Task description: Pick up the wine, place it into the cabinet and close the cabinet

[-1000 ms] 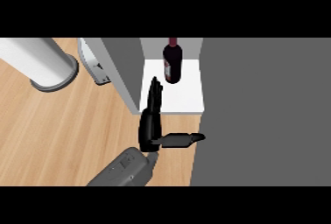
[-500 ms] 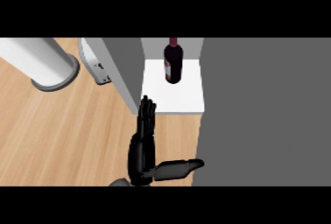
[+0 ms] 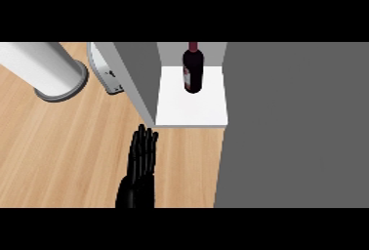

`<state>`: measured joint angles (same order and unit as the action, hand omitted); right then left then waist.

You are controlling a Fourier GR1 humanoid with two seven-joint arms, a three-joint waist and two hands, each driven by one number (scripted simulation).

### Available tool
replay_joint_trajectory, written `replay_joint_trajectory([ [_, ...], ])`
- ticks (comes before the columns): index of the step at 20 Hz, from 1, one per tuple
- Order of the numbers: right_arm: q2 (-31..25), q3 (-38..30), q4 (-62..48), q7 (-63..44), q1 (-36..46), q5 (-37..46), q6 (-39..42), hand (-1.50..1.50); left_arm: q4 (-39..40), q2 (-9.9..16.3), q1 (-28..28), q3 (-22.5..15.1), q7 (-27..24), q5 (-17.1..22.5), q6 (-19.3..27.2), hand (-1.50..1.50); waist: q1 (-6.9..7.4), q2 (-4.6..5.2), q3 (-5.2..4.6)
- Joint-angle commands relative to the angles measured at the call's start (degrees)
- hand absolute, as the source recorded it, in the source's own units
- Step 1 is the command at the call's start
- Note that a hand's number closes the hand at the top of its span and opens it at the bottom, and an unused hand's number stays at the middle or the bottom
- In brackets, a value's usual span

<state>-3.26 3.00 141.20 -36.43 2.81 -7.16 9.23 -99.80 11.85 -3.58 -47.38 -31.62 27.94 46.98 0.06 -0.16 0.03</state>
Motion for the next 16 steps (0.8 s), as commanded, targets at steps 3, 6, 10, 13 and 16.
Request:
replay_joint_trajectory([
  [3, -0.7, 1.0, 3.4, 1.1, -8.3, -10.1, 6.0, 1.5, -9.5, 9.6, 7.0, -0.1, 0.7, 0.6, -5.3, -1.5, -0.17, -0.06, 0.06],
  [6, 0.8, 7.0, 6.4, -4.6, -4.9, -3.3, 2.6, 1.5, -18.6, 15.1, 11.3, -1.3, 2.5, -0.3, -5.4, -1.5, 0.23, -0.18, -0.02],
  [10, -0.9, 3.7, 2.0, 1.4, -4.9, -5.7, 6.9, 1.5, -14.8, 17.5, 13.7, 3.7, -1.3, 2.1, -13.4, -1.5, 0.09, 0.07, -0.02],
  [13, 1.1, 10.0, 5.4, -4.2, -7.3, -6.5, 5.5, 1.5, -18.7, 19.1, 17.3, 4.9, -2.1, 3.2, -13.7, -1.5, 0.22, -0.07, -0.06],
  [16, 2.8, 13.0, 5.7, -8.4, -8.2, -9.3, 3.6, 1.5, -18.1, 21.8, 14.6, 12.4, 0.3, 7.8, -17.0, -1.5, -0.04, 0.04, -0.1],
])
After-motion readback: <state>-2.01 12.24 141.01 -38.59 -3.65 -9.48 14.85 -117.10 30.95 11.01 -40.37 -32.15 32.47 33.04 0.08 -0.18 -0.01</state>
